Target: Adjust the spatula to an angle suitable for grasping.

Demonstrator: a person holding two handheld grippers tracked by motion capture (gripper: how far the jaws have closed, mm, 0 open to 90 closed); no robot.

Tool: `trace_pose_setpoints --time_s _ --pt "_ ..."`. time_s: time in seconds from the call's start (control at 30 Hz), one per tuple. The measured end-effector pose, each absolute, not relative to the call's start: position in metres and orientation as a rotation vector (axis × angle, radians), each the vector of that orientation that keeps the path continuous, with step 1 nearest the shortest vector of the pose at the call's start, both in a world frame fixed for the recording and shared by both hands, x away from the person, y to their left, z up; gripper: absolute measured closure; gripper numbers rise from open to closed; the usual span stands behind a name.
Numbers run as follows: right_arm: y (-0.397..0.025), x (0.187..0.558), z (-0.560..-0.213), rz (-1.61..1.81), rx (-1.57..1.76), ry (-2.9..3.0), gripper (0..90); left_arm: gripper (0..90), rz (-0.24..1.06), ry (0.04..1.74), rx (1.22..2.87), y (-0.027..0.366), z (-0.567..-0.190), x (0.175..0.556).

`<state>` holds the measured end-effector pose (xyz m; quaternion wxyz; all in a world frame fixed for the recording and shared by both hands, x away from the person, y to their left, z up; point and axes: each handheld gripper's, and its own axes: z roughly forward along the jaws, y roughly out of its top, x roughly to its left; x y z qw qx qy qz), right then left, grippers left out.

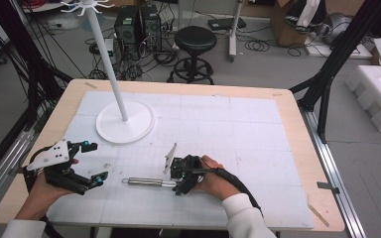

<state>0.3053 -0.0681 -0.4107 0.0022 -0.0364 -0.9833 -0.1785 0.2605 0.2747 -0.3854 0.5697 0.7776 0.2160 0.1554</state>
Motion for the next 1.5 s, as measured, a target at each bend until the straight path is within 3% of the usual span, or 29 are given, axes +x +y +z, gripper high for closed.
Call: trace_pose_setpoints --time_s 0.27,0.6,0.7,1.03,1.5 --pt "-0.065 0.306 -0.412 -0.515 -0.129 -3.08 63.2 1.7 0.361 0.507 1.824 0.273 -0.386 0.261" --pt "-0.062 0.306 -0.414 -0.47 -0.118 -3.097 68.1 1.7 0.363 0.508 1.824 0.274 -0.386 0.261" --pt "-0.06 0.305 -0.414 -0.461 -0.124 -3.103 73.9 1.7 0.366 0.511 1.823 0.274 -0.386 0.261" --pt "-0.059 0.306 -0.411 -0.45 -0.149 -3.11 74.9 1.7 0.366 0.513 1.817 0.276 -0.386 0.261" --pt "-0.089 0.317 -0.379 -0.756 -0.276 -3.055 74.9 1.7 0.367 0.521 1.814 0.277 -0.386 0.261"
